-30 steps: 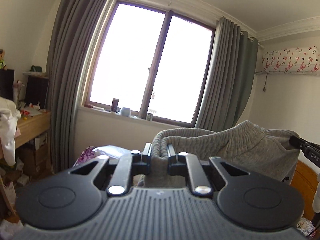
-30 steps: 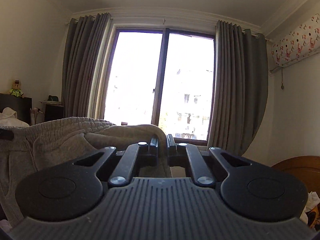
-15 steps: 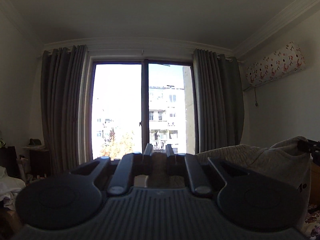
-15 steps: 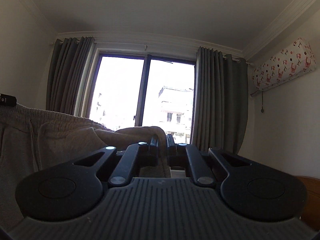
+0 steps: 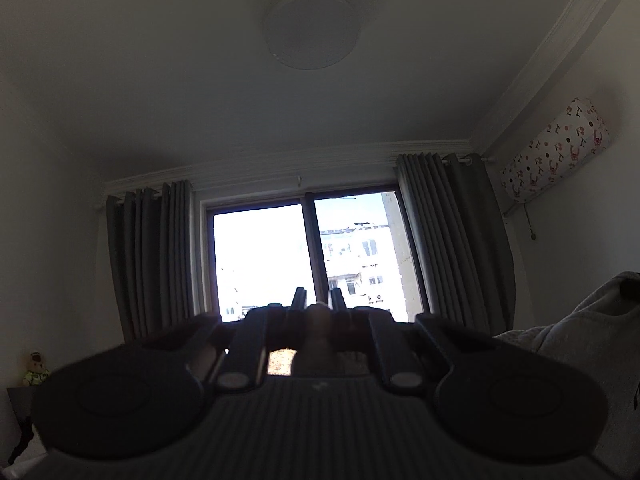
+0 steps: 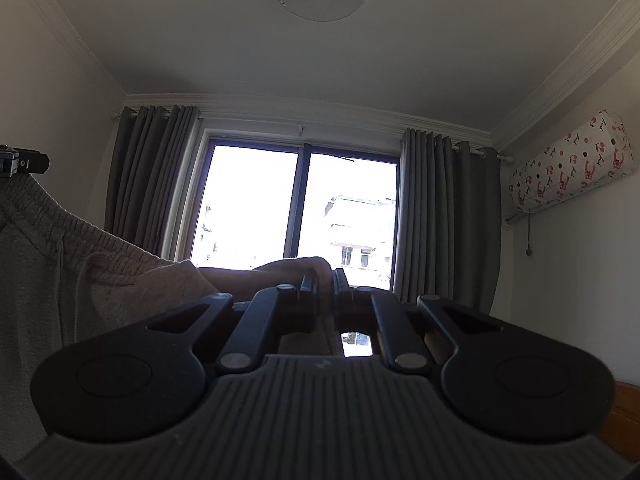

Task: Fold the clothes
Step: 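Lift the sweatpants high with both grippers, shaking them out to hang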

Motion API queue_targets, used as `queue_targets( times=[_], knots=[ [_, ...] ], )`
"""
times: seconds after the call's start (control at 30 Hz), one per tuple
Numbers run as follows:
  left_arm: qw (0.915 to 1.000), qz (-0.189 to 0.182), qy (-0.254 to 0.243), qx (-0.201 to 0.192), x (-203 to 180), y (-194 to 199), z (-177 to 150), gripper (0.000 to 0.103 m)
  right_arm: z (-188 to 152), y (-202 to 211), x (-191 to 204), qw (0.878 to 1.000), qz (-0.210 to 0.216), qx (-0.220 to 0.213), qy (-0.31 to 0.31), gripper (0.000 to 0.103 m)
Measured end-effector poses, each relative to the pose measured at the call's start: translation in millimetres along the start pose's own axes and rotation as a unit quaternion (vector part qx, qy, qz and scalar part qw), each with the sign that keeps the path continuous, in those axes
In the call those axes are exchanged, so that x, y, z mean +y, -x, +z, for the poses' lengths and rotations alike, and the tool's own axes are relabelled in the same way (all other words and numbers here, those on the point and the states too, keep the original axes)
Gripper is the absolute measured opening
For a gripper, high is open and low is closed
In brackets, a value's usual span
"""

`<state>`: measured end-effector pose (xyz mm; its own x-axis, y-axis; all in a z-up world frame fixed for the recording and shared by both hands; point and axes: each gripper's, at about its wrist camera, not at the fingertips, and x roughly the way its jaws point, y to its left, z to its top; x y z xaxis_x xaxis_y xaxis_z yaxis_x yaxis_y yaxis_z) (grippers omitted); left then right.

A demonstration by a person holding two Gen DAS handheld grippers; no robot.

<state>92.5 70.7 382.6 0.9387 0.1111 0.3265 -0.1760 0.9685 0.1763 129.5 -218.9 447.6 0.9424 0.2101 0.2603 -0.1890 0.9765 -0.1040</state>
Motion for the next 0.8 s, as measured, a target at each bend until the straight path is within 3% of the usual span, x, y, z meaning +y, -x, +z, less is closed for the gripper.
queue_targets(
  times=[0.13,0.47,0.8],
  knots=[
    [0.9997,0.016,-0.018,-0.007,6,2,-6,0.010,11,23,0,1.000,0.000,-0.012,0.006,0.007],
    [0.9985,0.011,-0.036,-0.039,7,20,-19,0.010,33,86,0,0.999,0.015,-0.034,-0.007,0.007],
    [0.9972,0.005,-0.067,-0.033,-9,6,-23,0.011,32,94,-4,0.999,0.022,-0.030,0.014,0.007]
  ],
)
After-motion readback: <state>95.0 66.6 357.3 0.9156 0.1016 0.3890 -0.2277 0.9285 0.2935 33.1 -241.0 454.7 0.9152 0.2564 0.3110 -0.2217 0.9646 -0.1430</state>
